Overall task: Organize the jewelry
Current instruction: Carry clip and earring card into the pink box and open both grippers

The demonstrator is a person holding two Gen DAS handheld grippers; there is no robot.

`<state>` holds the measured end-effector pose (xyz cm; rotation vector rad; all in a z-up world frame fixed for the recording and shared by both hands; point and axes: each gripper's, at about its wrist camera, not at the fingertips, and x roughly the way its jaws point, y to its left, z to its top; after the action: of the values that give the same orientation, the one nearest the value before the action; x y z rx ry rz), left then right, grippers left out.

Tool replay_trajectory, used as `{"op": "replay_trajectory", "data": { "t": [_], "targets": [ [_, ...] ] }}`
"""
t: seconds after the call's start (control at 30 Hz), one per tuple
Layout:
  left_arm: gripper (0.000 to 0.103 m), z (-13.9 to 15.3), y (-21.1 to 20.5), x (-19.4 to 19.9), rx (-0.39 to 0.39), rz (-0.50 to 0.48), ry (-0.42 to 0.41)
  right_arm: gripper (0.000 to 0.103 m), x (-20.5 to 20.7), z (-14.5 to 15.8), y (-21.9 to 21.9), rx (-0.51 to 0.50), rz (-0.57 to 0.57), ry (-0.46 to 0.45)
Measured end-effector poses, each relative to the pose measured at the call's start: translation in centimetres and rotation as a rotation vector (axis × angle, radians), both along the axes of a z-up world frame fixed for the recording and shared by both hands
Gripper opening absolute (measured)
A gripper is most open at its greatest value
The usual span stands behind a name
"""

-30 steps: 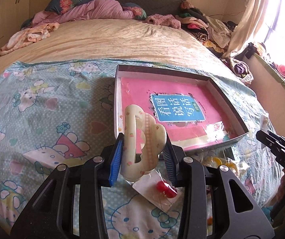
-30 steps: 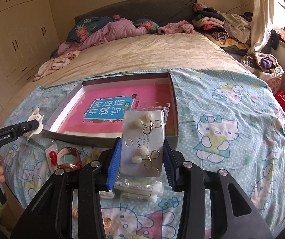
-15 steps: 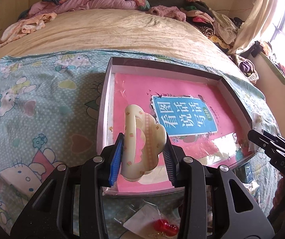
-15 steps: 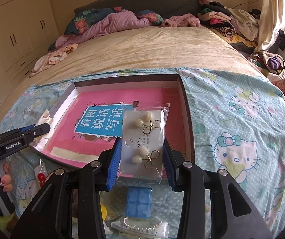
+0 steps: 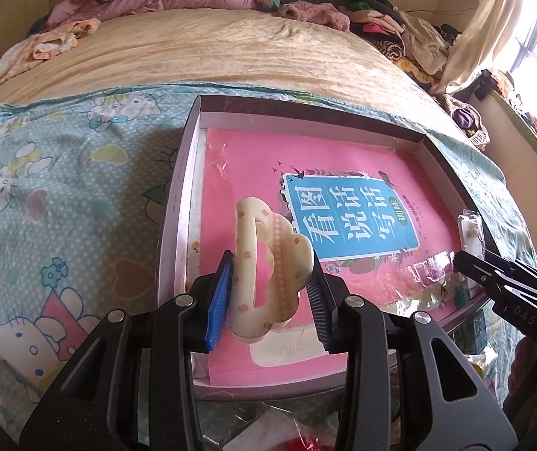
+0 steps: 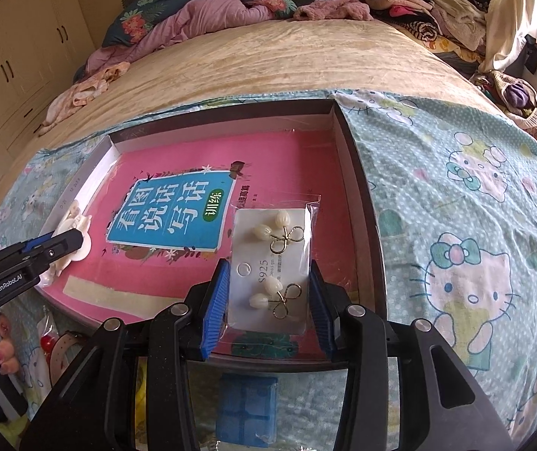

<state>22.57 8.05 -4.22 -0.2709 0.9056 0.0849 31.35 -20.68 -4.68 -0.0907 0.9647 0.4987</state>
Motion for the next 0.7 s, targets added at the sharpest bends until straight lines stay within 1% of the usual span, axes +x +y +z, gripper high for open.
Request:
{"op": "replay_trajectory", "data": {
  "t": [0.13,0.2,0.3,0.33,0.37,0.4,0.43,0.6,0.67,0.7],
  "targets": [
    [0.03,0.0,0.0,0.1,-0.001,-0.001,0.002,0.043,-0.1,0.0,-0.2,0.013,-0.003,0.005],
    [0.03,0.0,-0.1,0.0,0.0,0.0,0.003,0.051,-0.3,0.2,-0.4,0.027,-0.004,0.003],
    [0.03,0.0,-0.1,0.0,0.005,-0.003,0.004,0.054,-0.7,0.7,-0.9,0.05,-0.009,0.006],
    [0.032,0.1,-0.1,-0.1,0.007,-0.004,0.003,0.055,-0.9,0.9,-1.1,0.06,-0.015,0.004],
    [0.039,0.1,-0.1,-0.1,0.007,-0.004,0.001,0.057,-1.2,1.2,-1.3,0.068,-0.021,0.002],
    [0.042,0.3,-0.1,-0.2,0.008,-0.006,-0.005,0.059,-1.4,1.4,-1.6,0.079,-0.025,-0.001],
    [0.048,0.4,-0.1,-0.4,0.011,-0.006,-0.01,0.06,-1.6,1.6,-1.9,0.091,-0.031,-0.002],
    [0.054,1.8,0.0,-1.3,0.021,0.0,-0.039,0.069,-2.9,2.8,-3.3,0.129,-0.064,-0.021],
    [0.063,2.7,-0.1,-2.0,0.023,-0.001,-0.06,0.07,-3.5,3.5,-3.9,0.147,-0.073,-0.033],
    [0.066,3.2,-0.1,-2.4,0.024,0.0,-0.072,0.071,-3.8,3.8,-4.2,0.154,-0.076,-0.041]
  ]
}}
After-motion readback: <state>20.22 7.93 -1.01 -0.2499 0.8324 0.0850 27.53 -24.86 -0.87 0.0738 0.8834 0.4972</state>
